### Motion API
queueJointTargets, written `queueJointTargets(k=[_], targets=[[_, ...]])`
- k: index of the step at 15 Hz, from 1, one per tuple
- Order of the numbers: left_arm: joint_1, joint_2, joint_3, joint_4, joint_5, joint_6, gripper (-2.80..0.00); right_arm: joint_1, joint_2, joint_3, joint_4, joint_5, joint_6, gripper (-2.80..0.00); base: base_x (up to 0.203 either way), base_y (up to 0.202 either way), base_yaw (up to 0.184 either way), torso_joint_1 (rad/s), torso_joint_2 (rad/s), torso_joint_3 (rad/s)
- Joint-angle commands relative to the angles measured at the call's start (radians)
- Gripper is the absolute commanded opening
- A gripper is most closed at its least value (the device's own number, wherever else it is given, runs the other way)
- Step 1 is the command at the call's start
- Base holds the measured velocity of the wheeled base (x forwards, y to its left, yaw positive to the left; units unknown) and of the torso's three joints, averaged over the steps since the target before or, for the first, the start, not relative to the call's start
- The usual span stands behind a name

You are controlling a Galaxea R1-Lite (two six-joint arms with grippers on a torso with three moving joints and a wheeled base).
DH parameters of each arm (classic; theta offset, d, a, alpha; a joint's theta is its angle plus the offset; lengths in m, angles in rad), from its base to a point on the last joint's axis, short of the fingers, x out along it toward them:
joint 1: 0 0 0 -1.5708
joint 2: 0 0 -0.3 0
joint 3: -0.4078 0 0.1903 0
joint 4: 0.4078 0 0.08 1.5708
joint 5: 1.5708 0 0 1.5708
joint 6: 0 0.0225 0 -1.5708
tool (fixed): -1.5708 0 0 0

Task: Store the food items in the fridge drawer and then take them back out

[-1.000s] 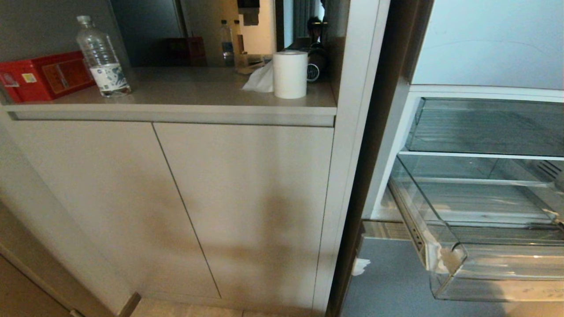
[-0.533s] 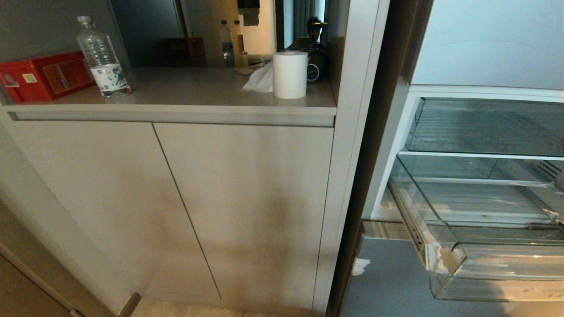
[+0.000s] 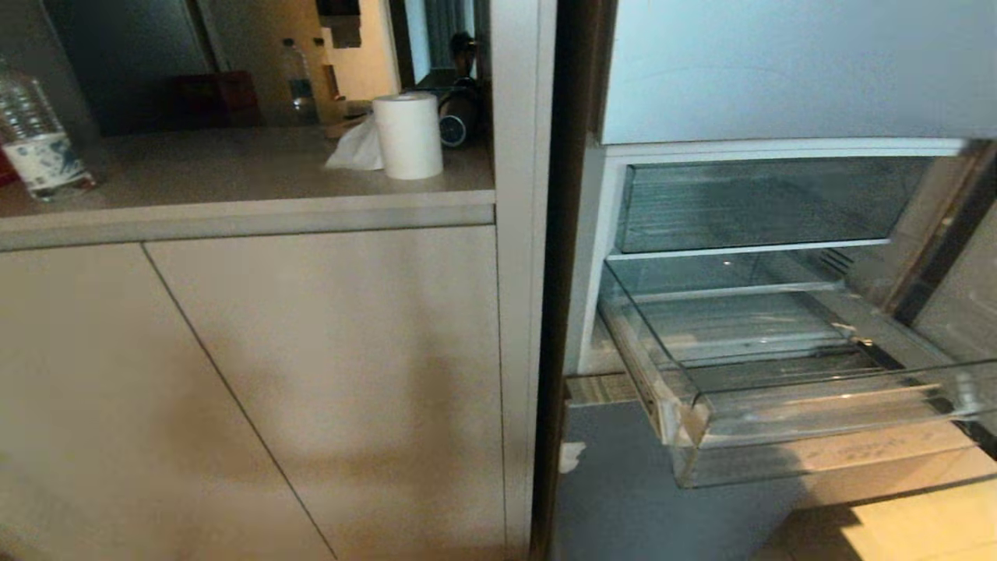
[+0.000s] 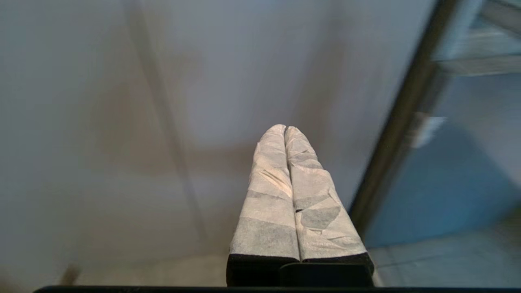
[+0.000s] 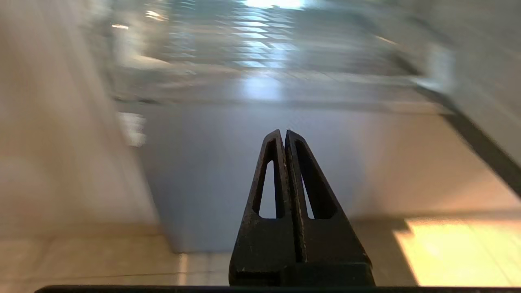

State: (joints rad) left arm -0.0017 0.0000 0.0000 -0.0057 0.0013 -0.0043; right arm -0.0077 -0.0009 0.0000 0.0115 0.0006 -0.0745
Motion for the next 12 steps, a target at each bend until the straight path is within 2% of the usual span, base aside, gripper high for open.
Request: queueJointTargets(k=[1,12], targets=[[0.0,0.001,0.002,0.0,0.0,0.0,-2.8,0.0,0.001,0.0,0.001,0.001,-0.002,-2.8,-0.002,0.009,-0.176,0.003,0.0,-0.002],[0.0,0.002,0.002,0.0,0.0,0.0,-2.8,0.0,0.001,0.002,0.001,-0.001,-0.004,-2.8,0.0,0.007,-0.178,0.003,0.0,0.002]])
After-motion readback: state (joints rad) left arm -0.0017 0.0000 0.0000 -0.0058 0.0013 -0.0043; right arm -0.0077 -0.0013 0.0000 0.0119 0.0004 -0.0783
